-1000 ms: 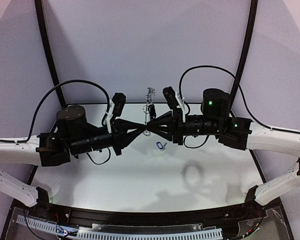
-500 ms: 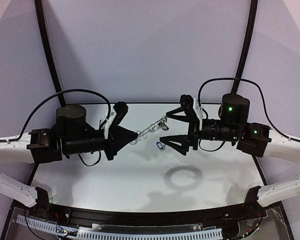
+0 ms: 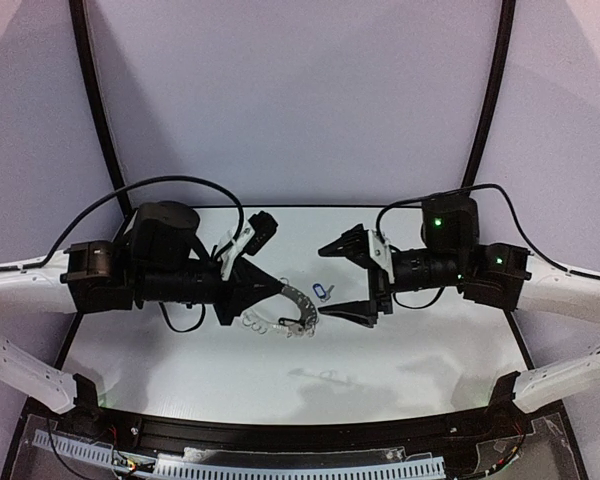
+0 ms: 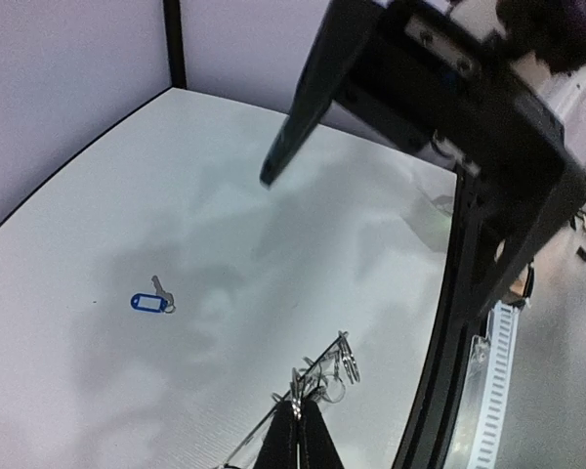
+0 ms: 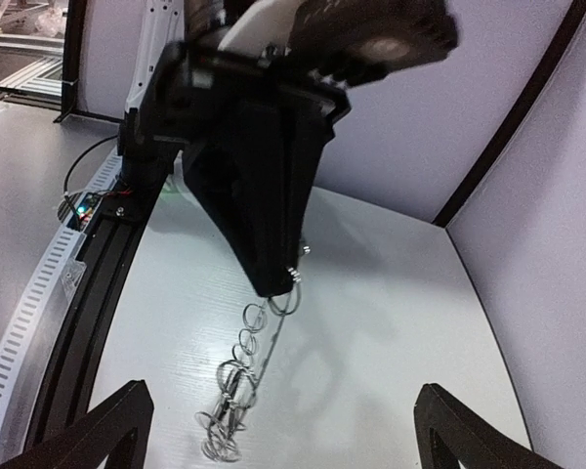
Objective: Put the keys on the keyring
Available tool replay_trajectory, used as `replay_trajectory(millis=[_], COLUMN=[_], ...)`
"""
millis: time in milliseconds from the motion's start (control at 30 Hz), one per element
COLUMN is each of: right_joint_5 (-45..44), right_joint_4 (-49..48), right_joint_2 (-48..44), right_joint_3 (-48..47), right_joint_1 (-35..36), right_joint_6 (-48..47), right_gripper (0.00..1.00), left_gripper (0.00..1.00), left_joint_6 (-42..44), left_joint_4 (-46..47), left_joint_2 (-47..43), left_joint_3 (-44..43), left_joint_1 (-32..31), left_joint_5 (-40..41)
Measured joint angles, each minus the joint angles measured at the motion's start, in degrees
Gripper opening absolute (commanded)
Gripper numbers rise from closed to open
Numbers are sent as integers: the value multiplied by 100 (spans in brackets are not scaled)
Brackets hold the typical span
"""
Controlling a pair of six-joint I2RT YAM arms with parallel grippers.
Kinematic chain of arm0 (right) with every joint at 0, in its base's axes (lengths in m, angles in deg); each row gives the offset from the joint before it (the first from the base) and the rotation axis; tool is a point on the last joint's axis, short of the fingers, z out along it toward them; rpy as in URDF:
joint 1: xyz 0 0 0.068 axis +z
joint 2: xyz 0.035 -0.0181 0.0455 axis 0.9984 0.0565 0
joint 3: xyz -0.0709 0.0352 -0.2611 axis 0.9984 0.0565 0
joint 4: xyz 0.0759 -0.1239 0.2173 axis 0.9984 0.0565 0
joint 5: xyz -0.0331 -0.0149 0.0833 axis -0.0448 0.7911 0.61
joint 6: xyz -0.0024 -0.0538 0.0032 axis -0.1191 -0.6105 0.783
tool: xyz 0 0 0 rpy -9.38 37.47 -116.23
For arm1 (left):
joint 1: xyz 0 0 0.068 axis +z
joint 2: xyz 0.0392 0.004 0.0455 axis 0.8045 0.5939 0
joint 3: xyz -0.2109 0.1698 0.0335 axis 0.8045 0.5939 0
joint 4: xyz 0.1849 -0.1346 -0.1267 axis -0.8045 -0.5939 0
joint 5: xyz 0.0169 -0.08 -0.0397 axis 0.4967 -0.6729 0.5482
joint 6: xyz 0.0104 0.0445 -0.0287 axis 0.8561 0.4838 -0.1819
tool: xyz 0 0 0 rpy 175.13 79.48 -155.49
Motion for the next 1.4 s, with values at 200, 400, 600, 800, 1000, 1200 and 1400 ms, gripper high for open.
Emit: replay_trajectory(millis=[200,400,600,800,1000,1200,1400], right_joint_5=[39,-48,-246,-129,-57,-300,-505], right_joint_4=[-109,-658,-1426,-1795,-1965,-2047,-2143], right_joint_2=[549,601,493,498,800,950,887], right_joint_3=[-61,36,581,747,708,708,715], right_joint_1=[0,0,3,93,248,280,282], right_joint_6=[136,156,-53,-382,-734,-936,-1065], right_gripper=[96,97,90,73,56,43,37], left_gripper=[1,1,1,1,1,1,1], left_joint_6=[-1497,-3106,-5094,-6664,-7438,-7789,-7931], left_joint_4=[-1264,-2775,-2462,-1668,-753,-329,-151], left_joint_2=[614,1122,985,975,1032,1235,1264], left_joint_3=[-1353,-2332,-1589,-861,-859,-852,-850], left_joint_1=[0,124,874,1132,1130,1137,1137], left_joint_5=[389,351,-901,-1720,-2129,-2357,-2505])
